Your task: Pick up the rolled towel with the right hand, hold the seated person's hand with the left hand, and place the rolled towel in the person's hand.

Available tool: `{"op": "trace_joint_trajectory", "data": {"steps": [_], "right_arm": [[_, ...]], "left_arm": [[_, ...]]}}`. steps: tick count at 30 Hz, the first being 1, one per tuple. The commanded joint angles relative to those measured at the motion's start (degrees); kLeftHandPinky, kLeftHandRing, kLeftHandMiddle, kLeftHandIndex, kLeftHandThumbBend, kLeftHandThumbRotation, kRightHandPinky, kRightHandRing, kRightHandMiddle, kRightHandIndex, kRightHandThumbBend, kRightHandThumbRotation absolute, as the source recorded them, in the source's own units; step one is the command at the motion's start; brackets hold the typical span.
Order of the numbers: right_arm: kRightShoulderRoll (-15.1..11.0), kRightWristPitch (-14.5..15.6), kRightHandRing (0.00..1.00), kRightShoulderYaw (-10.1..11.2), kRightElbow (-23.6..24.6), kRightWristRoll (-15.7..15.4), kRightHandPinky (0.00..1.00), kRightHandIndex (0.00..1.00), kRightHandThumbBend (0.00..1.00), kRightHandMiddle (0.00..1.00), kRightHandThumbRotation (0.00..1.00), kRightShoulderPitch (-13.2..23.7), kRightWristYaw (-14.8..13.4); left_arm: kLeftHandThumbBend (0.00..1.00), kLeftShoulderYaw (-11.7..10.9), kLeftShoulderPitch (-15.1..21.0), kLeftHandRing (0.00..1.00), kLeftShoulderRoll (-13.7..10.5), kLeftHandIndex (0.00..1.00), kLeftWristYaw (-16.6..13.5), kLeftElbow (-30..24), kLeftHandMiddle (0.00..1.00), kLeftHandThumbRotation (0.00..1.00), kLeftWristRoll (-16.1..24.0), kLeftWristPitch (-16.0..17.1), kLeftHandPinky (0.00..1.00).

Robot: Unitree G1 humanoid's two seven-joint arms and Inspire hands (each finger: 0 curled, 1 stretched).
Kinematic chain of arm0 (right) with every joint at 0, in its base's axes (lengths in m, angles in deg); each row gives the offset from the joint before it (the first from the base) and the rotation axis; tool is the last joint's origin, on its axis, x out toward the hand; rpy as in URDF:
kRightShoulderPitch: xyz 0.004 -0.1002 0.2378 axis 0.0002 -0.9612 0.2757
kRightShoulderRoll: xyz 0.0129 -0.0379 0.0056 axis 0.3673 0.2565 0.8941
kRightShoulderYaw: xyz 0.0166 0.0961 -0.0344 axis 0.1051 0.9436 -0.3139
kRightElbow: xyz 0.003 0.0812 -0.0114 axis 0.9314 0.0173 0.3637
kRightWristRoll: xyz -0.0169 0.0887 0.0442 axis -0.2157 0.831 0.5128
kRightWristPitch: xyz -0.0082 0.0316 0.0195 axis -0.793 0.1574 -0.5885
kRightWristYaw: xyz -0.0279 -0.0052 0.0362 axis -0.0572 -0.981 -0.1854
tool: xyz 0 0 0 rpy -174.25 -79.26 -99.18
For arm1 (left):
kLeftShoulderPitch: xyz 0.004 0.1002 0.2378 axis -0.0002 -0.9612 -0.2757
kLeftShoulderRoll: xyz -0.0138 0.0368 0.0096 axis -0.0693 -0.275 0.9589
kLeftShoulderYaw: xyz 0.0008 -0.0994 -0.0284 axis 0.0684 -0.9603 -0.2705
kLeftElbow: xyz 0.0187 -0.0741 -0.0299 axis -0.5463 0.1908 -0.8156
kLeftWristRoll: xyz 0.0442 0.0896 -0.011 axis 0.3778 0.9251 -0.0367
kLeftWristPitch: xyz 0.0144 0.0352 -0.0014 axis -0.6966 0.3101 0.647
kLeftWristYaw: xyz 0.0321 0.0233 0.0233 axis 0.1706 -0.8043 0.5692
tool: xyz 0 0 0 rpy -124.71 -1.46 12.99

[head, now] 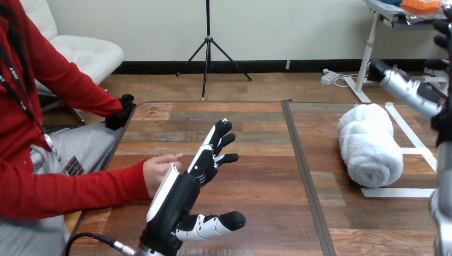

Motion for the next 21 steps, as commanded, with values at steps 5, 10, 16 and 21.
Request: {"op": "trace_joint_trajectory", "data": {"steps": [5, 10, 16, 21], "right_arm": [[-5.22, 8.44, 0.73, -2.34, -5.31, -3.19, 0.55, 0.95, 1.0, 0.92, 0.59, 12.05, 1.9], [-6.55, 12.34, 0.75, -3.7, -9.32, -4.24, 0.56, 0.96, 1.0, 0.92, 0.61, 15.71, 3.09], [-7.74, 15.33, 0.69, -5.09, -14.29, -4.35, 0.5, 0.96, 1.0, 0.9, 0.6, 19.68, 4.44], [-8.61, 17.55, 0.65, -6.72, -18.14, -5.64, 0.45, 0.95, 1.0, 0.81, 0.62, 22.68, 4.88]], "left_arm": [[1.0, -0.7, 3.12, 0.95, 0.44, 1.0, -0.74, -0.46, 1.0, 0.7, 0.1, 0.84, 0.84], [1.0, -0.67, 2.97, 0.95, 0.45, 1.0, -0.81, -0.72, 1.0, 0.7, 0.25, 0.71, 0.84], [1.0, -0.56, 2.88, 0.95, 0.47, 1.0, -0.66, -0.55, 1.0, 0.71, 0.06, 0.83, 0.83], [1.0, -0.5, 2.72, 0.96, 0.54, 1.0, -0.61, -0.66, 1.0, 0.7, -0.05, 0.82, 0.84]]}}
